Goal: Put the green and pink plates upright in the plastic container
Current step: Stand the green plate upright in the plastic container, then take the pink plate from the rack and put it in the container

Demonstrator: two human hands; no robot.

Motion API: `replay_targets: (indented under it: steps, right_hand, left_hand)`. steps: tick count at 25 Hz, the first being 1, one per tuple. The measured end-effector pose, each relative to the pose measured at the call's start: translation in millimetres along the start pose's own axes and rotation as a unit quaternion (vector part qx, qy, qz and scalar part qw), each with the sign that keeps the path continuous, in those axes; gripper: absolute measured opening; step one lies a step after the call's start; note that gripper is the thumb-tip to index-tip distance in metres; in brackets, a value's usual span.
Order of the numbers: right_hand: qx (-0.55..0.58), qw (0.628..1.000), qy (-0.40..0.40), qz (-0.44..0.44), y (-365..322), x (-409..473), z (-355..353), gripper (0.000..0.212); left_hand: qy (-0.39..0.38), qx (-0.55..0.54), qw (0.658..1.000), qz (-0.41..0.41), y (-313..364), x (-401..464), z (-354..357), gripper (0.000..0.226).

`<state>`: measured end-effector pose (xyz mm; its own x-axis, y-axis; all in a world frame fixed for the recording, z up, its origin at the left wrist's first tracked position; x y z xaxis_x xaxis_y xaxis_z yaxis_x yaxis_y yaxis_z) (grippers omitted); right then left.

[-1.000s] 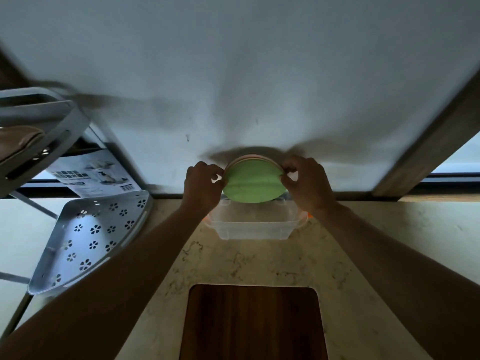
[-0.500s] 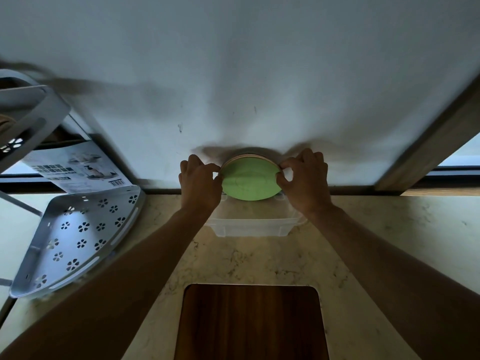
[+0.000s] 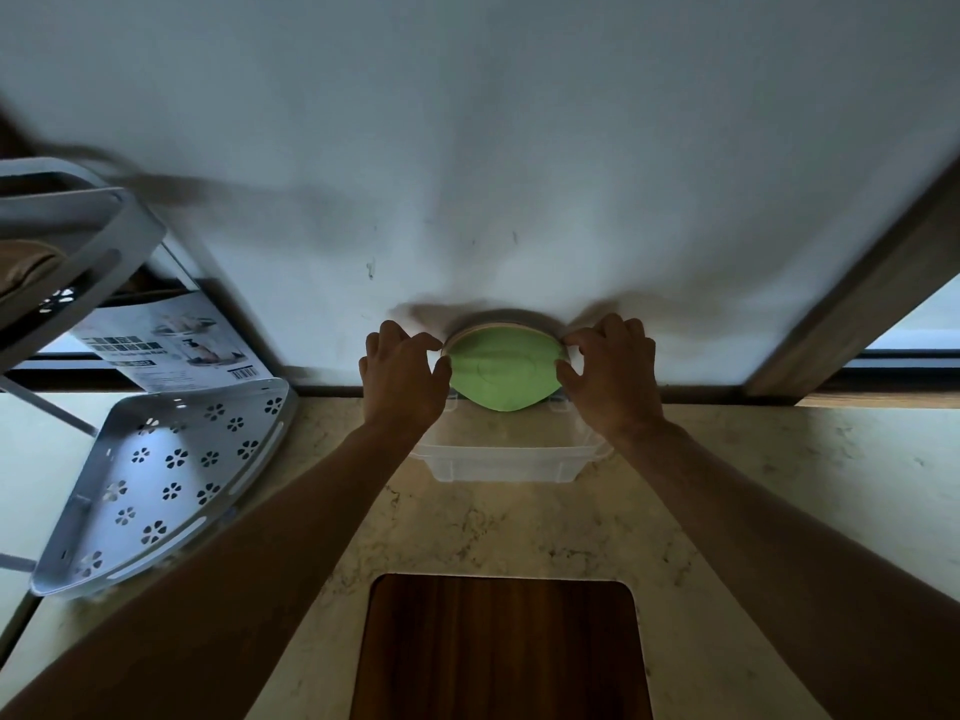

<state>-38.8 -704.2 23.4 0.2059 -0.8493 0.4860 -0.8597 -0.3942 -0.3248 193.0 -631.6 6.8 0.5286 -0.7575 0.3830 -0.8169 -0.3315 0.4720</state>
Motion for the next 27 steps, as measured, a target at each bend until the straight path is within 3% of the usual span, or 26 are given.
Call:
replay_targets:
  steps: [8,15,27]
  right_hand:
    - [0.019,0.997,-0.065,-0.027,-34.3,-6.0,-27.0,0.048]
    - [0.113,0.976,-0.186,0.0,-89.6,-34.3,-48.6,0.091]
    - [0.153,0.965,-0.2,-0.068,-243.3,-67.1,-115.1,0.077]
  left_hand:
    - [-0.034,-0.02,0.999,0.005,2.7,-9.3,-41.4,0.034]
    - [-0.042,-0.009,0.999,0.005,-8.4,-24.3,-112.8,0.051]
    - [0.03,0.015,0.998,0.053,-37.4,-74.4,-289.8,0.043]
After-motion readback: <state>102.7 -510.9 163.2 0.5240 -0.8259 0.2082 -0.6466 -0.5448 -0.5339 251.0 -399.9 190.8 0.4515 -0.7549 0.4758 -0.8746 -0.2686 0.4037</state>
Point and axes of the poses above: each hand's wrist, its own x-axis towards the middle knuckle, its own z-axis out of the palm, y = z × x, the point moved 10 cm from there along x, towards the middle knuckle, and after that the axes turned 14 degrees about y, right-handed, at the moved point
